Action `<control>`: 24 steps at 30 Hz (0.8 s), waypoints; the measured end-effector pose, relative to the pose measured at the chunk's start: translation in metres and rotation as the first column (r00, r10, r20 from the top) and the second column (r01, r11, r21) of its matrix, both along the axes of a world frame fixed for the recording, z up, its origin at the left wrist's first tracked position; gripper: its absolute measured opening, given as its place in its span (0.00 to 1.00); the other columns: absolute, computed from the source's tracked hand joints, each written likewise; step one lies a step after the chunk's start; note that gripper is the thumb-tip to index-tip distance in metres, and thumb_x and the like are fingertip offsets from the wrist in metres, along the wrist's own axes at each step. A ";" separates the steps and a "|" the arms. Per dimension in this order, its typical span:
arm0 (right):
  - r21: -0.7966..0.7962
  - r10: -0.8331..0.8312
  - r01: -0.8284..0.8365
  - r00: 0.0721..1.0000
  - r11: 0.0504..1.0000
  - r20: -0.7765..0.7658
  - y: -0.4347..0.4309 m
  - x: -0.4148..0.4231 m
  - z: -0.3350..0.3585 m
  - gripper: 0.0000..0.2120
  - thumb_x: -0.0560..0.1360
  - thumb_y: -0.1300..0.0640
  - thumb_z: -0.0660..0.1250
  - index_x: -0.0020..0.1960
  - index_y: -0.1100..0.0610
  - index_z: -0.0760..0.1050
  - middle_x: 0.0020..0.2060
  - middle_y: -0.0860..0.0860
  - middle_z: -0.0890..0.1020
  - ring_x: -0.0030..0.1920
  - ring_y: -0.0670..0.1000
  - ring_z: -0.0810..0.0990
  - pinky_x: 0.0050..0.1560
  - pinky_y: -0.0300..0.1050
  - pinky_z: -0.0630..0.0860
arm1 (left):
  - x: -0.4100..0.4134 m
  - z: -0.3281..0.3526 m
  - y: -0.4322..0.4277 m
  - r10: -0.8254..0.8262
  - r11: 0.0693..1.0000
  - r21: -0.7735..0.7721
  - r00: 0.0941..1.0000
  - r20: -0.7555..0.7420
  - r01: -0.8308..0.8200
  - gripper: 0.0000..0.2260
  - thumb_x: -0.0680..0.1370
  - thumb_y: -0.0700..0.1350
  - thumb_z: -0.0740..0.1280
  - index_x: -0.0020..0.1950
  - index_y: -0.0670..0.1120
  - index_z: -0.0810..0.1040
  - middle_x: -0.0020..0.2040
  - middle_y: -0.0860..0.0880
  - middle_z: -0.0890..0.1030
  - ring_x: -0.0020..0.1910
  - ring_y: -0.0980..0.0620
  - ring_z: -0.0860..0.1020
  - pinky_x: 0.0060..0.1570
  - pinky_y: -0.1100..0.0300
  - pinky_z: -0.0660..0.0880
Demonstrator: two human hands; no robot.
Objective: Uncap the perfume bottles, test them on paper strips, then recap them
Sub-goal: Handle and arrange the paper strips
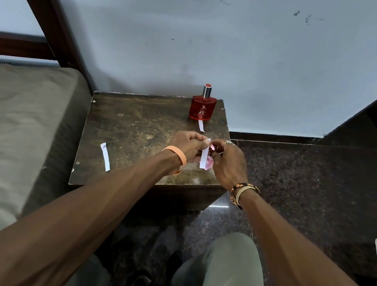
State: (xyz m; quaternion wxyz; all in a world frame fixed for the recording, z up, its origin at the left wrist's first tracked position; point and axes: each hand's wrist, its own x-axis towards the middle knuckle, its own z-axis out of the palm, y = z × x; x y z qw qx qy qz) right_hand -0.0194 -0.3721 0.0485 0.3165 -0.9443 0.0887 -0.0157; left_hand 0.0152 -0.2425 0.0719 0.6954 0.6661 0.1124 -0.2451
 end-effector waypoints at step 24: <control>0.073 -0.011 0.014 0.999 0.997 -0.038 0.003 0.000 -0.001 0.12 0.75 0.64 0.70 0.57 0.54 0.79 0.49 0.51 0.84 0.49 0.49 0.82 0.51 0.44 0.80 | 0.000 -0.010 0.008 -0.018 1.000 -0.009 0.999 -0.044 0.018 0.02 0.76 0.36 0.68 0.45 0.41 0.78 0.48 0.38 0.83 0.44 0.44 0.83 0.41 0.53 0.82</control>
